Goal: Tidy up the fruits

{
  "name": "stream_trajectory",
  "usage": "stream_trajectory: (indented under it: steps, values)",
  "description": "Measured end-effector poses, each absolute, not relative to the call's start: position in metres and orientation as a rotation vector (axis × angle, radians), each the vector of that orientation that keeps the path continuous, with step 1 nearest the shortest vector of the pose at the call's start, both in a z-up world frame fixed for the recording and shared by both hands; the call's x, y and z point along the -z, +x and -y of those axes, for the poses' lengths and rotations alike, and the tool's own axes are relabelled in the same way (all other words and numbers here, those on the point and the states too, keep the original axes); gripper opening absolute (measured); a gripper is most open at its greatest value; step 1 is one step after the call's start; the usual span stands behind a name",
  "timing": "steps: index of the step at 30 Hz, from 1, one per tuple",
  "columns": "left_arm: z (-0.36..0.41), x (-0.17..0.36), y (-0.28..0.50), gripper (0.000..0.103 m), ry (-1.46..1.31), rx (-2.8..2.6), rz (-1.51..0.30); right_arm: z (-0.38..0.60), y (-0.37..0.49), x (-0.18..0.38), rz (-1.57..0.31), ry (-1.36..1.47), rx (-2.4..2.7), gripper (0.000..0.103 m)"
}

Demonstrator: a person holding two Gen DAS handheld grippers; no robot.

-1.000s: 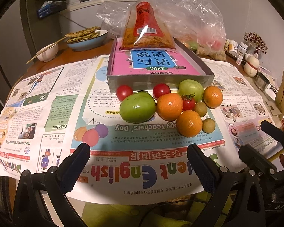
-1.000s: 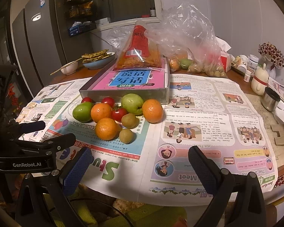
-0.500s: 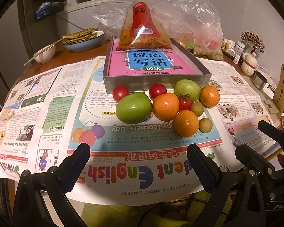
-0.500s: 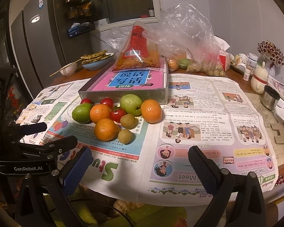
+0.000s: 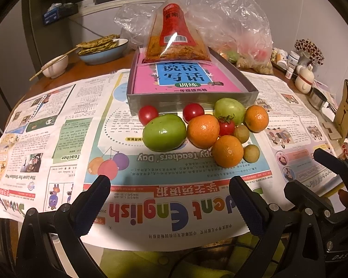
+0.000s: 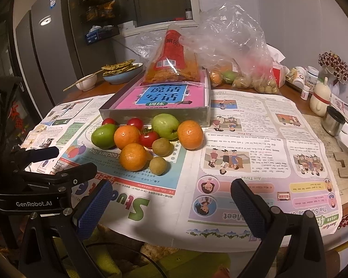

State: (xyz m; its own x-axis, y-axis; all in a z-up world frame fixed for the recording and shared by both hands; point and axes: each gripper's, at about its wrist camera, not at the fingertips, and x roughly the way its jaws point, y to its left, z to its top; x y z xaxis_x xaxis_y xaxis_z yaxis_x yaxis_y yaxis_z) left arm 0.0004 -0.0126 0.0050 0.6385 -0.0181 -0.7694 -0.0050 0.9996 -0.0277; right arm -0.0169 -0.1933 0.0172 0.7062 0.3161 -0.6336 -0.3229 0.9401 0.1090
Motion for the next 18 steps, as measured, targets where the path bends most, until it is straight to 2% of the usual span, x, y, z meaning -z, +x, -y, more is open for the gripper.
stream_trajectory:
  steps: [18]
  values:
    - [0.003, -0.001, 0.014, 0.102, -0.045, 0.012, -0.911, 0.198, -0.007, -0.016, -0.722, 0.008, -0.355, 0.103]
